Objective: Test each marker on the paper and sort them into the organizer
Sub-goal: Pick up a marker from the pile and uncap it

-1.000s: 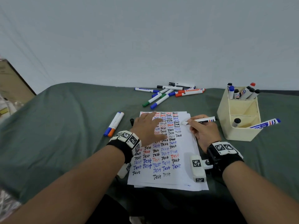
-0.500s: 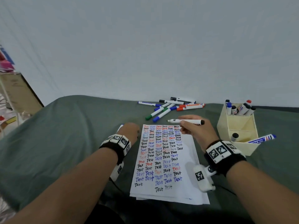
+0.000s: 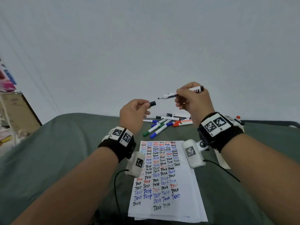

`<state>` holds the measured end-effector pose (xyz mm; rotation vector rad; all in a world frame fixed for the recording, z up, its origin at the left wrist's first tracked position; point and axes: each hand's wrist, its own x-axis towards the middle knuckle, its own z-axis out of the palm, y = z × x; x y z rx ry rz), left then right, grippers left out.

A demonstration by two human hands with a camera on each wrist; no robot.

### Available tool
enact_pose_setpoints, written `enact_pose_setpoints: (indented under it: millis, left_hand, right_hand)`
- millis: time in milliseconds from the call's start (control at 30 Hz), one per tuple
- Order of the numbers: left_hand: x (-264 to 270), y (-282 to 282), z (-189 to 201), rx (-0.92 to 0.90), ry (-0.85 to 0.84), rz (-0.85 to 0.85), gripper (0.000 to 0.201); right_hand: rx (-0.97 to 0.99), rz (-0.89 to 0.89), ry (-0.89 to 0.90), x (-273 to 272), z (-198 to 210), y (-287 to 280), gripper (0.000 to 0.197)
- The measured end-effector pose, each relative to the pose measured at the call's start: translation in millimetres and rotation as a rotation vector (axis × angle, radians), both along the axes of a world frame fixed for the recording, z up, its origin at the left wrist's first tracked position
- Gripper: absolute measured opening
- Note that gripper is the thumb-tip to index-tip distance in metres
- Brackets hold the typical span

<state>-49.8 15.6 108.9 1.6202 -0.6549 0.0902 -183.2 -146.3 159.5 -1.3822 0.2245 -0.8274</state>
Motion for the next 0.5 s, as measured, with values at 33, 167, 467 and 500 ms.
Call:
enact_pose_setpoints:
  millis: [33,167,467,500]
  left_hand:
    - [-2,-2,8,-0.038,0.009,-0.021,0.008]
    - [-9,-7,25,-0.131,0.026,-0.08,0.01]
    - [-22,-14,40,-0.168,-0.056,-0.111,0.014]
    - [-21,-14,44,-0.167,-0.071,-0.107,0.014]
  right_hand:
    - [0.011,-0.015,-0.022,1,6,0,0.01]
    - [0.08,-0.033,-0.065,5,17,2,0.014]
    - [0.164,-0.008,-0.096,11,21,8,0.023]
    - [0.179,0.016,-0.113,12,23,8,0.025]
